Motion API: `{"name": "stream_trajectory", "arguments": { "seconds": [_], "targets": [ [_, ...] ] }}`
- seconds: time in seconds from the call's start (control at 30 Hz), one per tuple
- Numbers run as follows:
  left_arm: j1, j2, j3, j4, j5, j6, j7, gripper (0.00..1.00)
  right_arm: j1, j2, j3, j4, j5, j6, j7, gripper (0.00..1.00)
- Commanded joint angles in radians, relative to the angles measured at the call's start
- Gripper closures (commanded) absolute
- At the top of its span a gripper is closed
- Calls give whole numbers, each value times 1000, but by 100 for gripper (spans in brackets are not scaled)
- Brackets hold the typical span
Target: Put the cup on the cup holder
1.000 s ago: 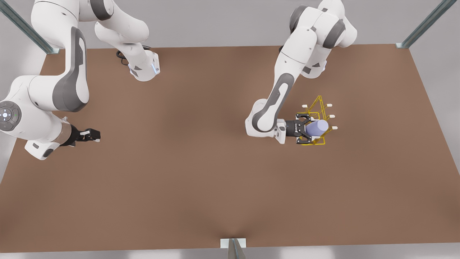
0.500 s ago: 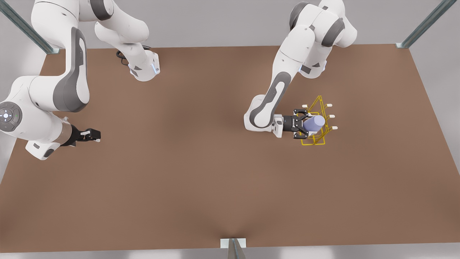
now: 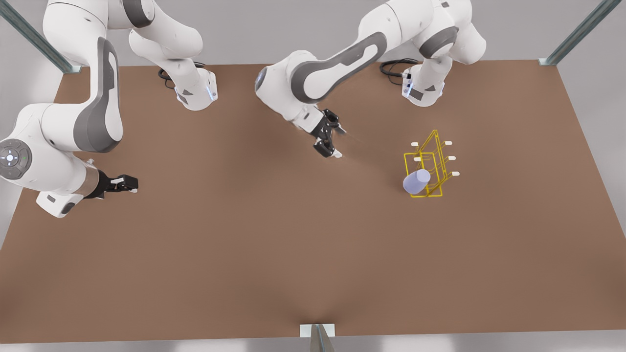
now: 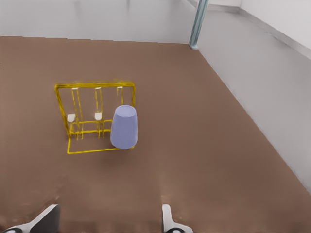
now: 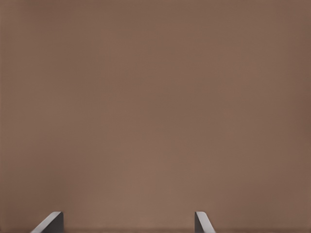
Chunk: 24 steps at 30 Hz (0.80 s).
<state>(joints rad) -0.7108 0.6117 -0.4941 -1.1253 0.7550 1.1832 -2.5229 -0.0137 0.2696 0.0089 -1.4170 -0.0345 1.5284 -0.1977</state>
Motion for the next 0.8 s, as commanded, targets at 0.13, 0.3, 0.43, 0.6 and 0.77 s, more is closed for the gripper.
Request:
{"name": "stream_trajectory", "arguments": {
  "seconds": [0.13,0.3,0.43,0.6,0.77],
  "targets": [
    [712,-52,-429,65,-128,153,1277,0,-2,-1,8,0,1,-1,0,0],
    [602,-193,330,1,-637,164,2415,0,-2,-1,8,-2,1,-1,0,0],
    [660,-425,336,-406,-661,503,2408,0,-2,-1,8,-2,1,-1,0,0],
    [659,-377,338,-341,-652,493,2422,0,0,-1,10,0,1,1,0,0],
    [649,-337,338,-317,-651,493,2420,0,-3,-1,14,0,1,1,0,0]
  ]
}}
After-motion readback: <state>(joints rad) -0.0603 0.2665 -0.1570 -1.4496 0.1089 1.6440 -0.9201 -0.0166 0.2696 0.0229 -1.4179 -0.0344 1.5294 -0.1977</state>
